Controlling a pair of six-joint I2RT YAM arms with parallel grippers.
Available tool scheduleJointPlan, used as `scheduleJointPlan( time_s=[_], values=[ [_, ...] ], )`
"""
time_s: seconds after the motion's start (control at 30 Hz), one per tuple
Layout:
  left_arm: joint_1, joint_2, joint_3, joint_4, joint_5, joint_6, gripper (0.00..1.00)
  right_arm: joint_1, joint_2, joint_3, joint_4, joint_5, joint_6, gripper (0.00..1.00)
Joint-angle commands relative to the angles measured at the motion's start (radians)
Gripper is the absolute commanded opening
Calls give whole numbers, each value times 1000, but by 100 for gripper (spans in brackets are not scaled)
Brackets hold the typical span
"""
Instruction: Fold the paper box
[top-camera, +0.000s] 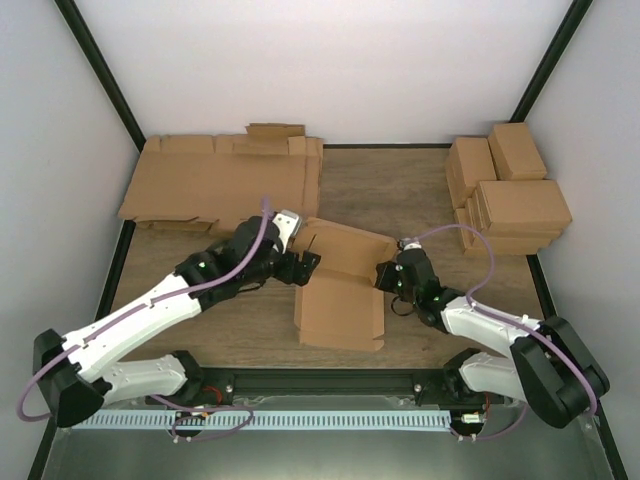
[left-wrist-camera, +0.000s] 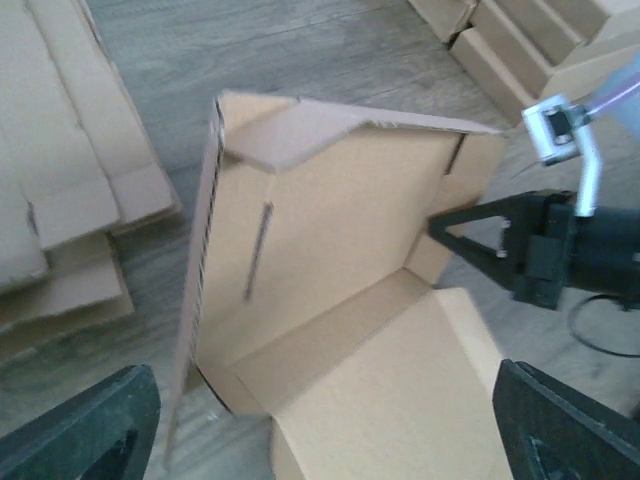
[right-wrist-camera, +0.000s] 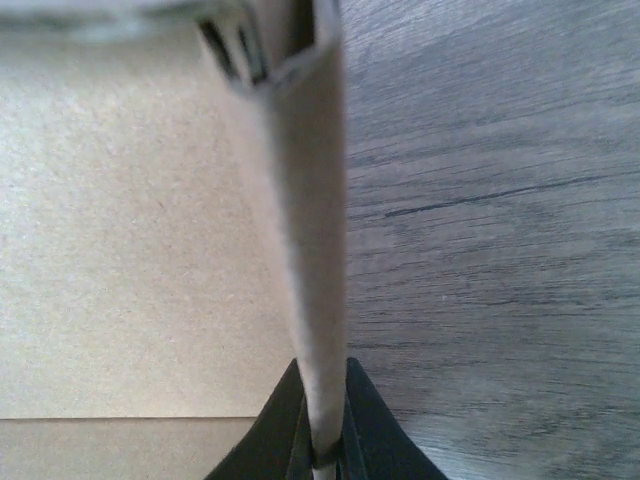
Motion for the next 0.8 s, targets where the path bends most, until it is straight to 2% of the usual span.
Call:
scheduleJointPlan(
  time_s=[0.0,0.23,0.43,0.5,0.63,0.77],
  values=[
    [-7,-88,16,-51,102,-212,99,-19,17,-1,85,-38,127,1],
    [-7,-245,-130,-21,170,-444,100,-30,7,-37,247,-87,207,1],
    [-9,-165,-165,-1,238,-420,99,-30,8,-34,251,-77,197,1],
    [-9,-120,-163,5,240,-414,86,-30,0,-43,253,-73,199,1],
    [-17,-73,-163,38,236,-415,47,-29,-19,-58,248,-60,204,1],
    [-26,-62,-121,-1,197,-393,14,-29,-21,-64,235,-63,214,1]
  ],
)
